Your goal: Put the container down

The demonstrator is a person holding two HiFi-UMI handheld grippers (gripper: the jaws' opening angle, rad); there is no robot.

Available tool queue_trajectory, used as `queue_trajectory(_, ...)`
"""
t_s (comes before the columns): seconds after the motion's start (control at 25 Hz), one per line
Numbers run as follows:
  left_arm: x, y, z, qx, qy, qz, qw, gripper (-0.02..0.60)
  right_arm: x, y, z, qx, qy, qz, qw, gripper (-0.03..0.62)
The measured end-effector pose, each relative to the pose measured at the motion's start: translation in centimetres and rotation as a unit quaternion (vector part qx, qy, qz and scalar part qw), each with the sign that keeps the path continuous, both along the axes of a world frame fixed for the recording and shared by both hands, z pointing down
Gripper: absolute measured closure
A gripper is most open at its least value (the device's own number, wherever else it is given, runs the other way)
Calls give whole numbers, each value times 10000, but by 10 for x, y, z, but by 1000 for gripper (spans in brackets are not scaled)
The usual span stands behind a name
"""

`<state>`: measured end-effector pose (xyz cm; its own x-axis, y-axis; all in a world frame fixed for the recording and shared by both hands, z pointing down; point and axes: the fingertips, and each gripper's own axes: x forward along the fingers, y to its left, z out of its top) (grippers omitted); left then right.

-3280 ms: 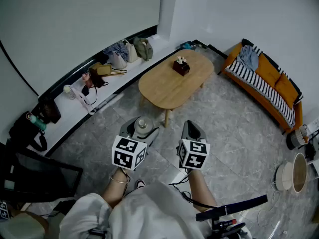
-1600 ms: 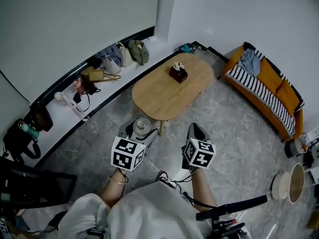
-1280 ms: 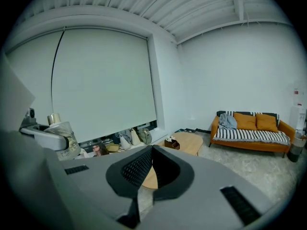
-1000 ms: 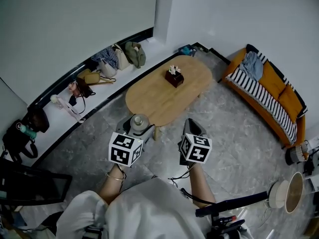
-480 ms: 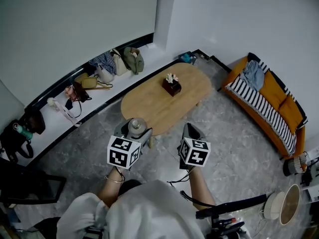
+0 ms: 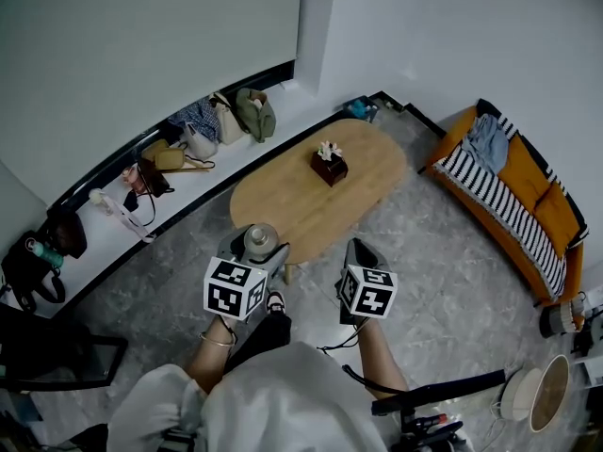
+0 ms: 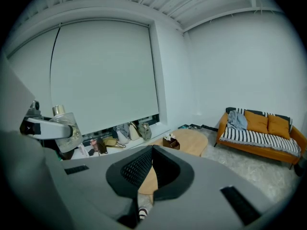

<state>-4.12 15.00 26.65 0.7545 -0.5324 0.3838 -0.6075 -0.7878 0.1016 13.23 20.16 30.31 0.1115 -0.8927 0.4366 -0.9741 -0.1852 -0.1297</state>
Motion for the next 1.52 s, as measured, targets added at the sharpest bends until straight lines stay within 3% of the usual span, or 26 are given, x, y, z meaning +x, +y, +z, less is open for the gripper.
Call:
queue_trajectory(0.68,34,-122,-5,130,68,18,9999,245,31,-122,-17,42,200,-109,9997,571)
queue_trajectory(1.24,25,-236,4,6,131,-241,9996,245,26,-242,-4,-207,185,-443,9986,571)
queue_trajectory(1.52,25,-271,7,-31,27,-338,9994,245,31,-276,14,-387,21,-546,9978,571)
